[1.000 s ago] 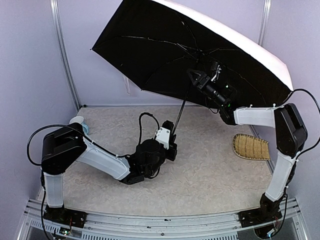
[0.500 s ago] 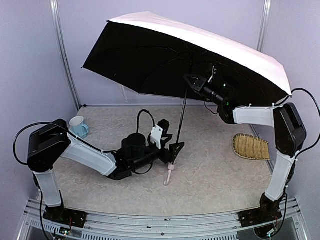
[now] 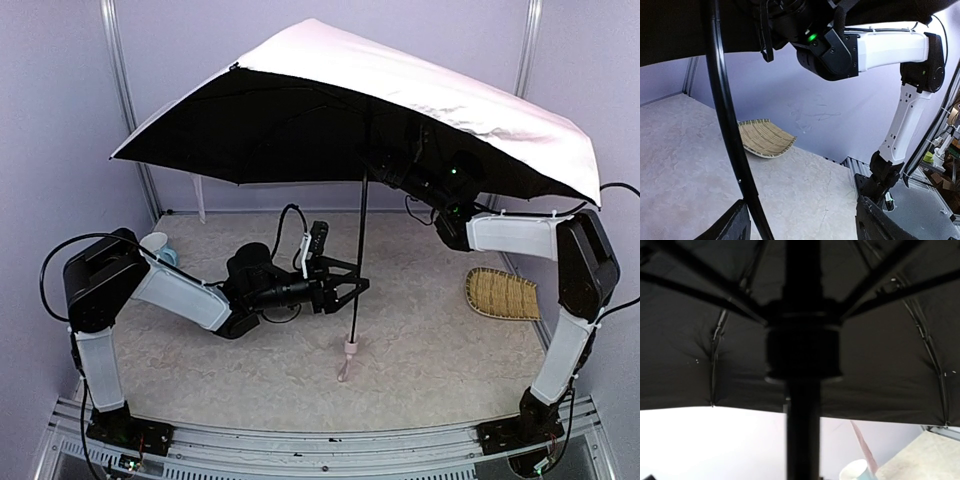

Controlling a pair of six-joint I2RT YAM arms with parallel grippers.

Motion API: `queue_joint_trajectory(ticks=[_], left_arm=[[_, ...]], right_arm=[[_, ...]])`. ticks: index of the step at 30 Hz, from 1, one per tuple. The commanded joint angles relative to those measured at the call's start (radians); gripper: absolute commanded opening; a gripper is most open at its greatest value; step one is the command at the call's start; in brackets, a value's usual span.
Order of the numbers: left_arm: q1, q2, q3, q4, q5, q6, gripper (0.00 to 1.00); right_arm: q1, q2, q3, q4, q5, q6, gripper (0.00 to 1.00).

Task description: Put away the umbrella

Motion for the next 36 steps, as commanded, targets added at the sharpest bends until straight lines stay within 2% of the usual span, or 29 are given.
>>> queue_joint_trajectory(ticks=[1, 4, 7, 9, 11, 16, 18, 22, 26, 27, 31, 33, 36], left_arm=[[-0.007, 0.016, 0.032, 0.047, 0.044, -0.025, 0.66], [-0.003, 0.031, 0.056, 0.013, 0.01, -0.035, 0.47], [-0.005, 0.044, 0.067, 0.012, -0.001, -0.039, 0.39], [-0.007, 0.051, 0.076, 0.001, -0.022, -0.035, 0.39], [-0.006, 0.059, 0.084, -0.005, -0.047, -0.035, 0.44], [0.012, 0.068, 0.077, 0.004, -0.087, -0.035, 0.43], [0.01, 0.07, 0.08, -0.006, -0.085, -0.026, 0.34], [0.007, 0.069, 0.077, 0.004, -0.075, -0.042, 0.0], [-0.001, 0.063, 0.073, 0.033, -0.05, -0.072, 0.0], [-0.004, 0.062, 0.071, 0.04, -0.047, -0.078, 0.0], [-0.016, 0.064, 0.067, 0.066, -0.05, -0.075, 0.0], [-0.018, 0.071, 0.069, 0.076, -0.055, -0.078, 0.0], [-0.019, 0.081, 0.072, 0.089, -0.056, -0.084, 0.0]], right_arm=[[0.012, -0.042, 0.019, 0.093, -0.025, 0.015, 0.0], [0.021, -0.043, 0.019, 0.099, -0.022, 0.014, 0.0], [0.029, -0.046, 0.017, 0.1, -0.023, 0.015, 0.0], [0.031, -0.048, 0.014, 0.105, -0.024, 0.023, 0.0], [0.034, -0.05, 0.008, 0.123, -0.023, 0.034, 0.0], [0.037, -0.063, -0.001, 0.132, -0.023, 0.046, 0.0], [0.037, -0.066, -0.003, 0.132, -0.024, 0.044, 0.0], [0.039, -0.064, -0.002, 0.133, -0.028, 0.047, 0.0], [0.039, -0.063, -0.011, 0.135, -0.011, 0.048, 0.0], [0.038, -0.064, -0.02, 0.149, 0.007, 0.058, 0.02], [0.037, -0.057, -0.05, 0.256, 0.111, 0.1, 0.35], [0.039, -0.043, -0.038, 0.276, 0.156, 0.102, 0.45], [0.039, -0.011, -0.01, 0.302, 0.213, 0.103, 0.54]])
